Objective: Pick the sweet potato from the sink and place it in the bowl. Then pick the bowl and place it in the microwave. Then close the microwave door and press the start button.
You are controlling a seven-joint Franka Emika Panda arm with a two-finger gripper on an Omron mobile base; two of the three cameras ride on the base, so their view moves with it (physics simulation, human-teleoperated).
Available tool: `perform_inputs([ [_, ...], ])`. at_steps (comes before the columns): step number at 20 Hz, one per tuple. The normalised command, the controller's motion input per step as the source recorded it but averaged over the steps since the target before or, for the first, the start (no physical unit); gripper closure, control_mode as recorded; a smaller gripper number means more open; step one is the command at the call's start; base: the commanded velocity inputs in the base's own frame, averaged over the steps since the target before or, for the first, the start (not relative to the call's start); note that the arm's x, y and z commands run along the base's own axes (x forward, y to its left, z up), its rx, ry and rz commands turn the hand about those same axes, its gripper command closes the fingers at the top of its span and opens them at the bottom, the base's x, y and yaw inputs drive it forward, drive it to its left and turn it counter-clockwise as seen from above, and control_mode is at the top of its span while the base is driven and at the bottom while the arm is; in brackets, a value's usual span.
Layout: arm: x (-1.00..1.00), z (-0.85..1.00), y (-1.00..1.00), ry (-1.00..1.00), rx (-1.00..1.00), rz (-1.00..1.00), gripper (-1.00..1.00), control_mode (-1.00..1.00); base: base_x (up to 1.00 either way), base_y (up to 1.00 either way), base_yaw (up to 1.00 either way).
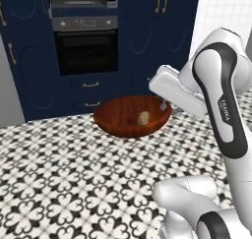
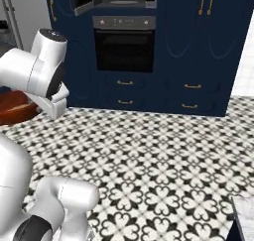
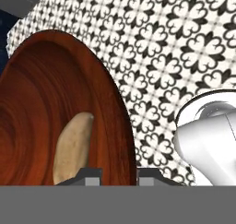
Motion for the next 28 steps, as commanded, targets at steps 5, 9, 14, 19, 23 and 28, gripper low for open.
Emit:
perform_inputs([
  [5,0.00,0.00,0.00,0.00,0.00,0.00,1.00,1.00,1.00,-0.41,0.00],
  [9,0.00,0.00,0.00,0.00,0.00,0.00,1.00,1.00,1.00,-0.27,0.00],
  [14,0.00,0.00,0.00,0.00,0.00,0.00,1.00,1.00,1.00,0.00,0.02],
  [19,0.00,0.00,0.00,0.00,0.00,0.00,1.00,1.00,1.00,0.02,0.10],
  [23,0.00,0.00,0.00,0.00,0.00,0.00,1.00,1.00,1.00,0.22,0.19],
  [28,0.00,0.00,0.00,0.00,0.00,0.00,1.00,1.00,1.00,0.01,0.20],
])
